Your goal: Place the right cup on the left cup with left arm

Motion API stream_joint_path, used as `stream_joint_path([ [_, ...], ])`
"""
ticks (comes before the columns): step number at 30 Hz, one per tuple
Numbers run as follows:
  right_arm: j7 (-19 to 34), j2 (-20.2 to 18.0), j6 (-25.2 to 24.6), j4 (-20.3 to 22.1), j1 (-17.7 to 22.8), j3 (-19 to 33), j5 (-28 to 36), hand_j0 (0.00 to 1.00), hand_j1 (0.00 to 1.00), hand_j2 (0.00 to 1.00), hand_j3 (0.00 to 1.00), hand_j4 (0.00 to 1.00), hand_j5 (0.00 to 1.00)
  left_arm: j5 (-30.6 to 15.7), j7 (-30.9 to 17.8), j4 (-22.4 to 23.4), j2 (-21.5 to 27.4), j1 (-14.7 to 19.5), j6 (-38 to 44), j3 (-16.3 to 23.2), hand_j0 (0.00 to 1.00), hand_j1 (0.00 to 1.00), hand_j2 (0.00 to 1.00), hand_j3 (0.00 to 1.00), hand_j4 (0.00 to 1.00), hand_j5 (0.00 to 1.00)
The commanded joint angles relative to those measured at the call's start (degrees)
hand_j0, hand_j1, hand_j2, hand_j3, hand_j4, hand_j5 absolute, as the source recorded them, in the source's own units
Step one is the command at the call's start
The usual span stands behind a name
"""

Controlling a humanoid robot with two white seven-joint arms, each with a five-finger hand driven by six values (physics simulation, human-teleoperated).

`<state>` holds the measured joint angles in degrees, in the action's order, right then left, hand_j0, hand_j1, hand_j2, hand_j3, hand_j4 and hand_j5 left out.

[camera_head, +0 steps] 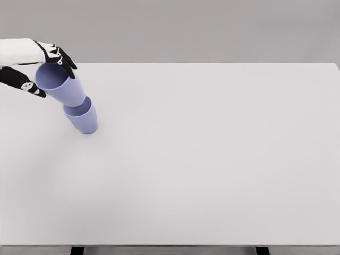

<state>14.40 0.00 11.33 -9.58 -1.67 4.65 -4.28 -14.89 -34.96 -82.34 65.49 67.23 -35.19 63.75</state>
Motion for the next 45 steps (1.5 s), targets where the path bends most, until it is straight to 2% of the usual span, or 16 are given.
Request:
stream_joint_path([
  [1,0.0,0.0,0.0,0.0,0.0,0.0,0.0,1.0,1.0,1.0,1.0,1.0,1.0,-0.3,0.0,0.5,-0.4,-0.1,0.2,-0.1,0.57,0.57,0.57,0.57,0.57,0.57],
  [16,0.0,0.0,0.0,0.0,0.0,0.0,0.0,1.0,1.0,1.0,1.0,1.0,1.0,0.1,0.0,2.5,-1.9,-1.3,0.2,-0.5,0.57,0.57,0.57,0.57,0.57,0.57],
  [25,0.0,0.0,0.0,0.0,0.0,0.0,0.0,1.0,1.0,1.0,1.0,1.0,1.0,1.1,0.0,6.0,-4.4,-2.1,0.2,-0.6,0.57,0.57,0.57,0.57,0.57,0.57],
  [40,0.0,0.0,0.0,0.0,0.0,0.0,0.0,1.0,1.0,1.0,1.0,1.0,1.0,1.5,0.0,6.5,-4.3,-2.6,0.2,-0.8,0.57,0.57,0.57,0.57,0.57,0.57],
  [42,0.0,0.0,0.0,0.0,0.0,0.0,0.0,1.0,1.0,1.0,1.0,1.0,1.0,1.6,0.0,6.5,-4.4,-3.8,0.2,-1.2,0.57,0.57,0.57,0.57,0.57,0.57],
  [45,0.0,0.0,0.0,0.0,0.0,0.0,0.0,1.0,1.0,1.0,1.0,1.0,1.0,1.8,0.0,6.5,-4.4,-3.8,0.2,-1.3,0.57,0.57,0.57,0.57,0.57,0.57],
])
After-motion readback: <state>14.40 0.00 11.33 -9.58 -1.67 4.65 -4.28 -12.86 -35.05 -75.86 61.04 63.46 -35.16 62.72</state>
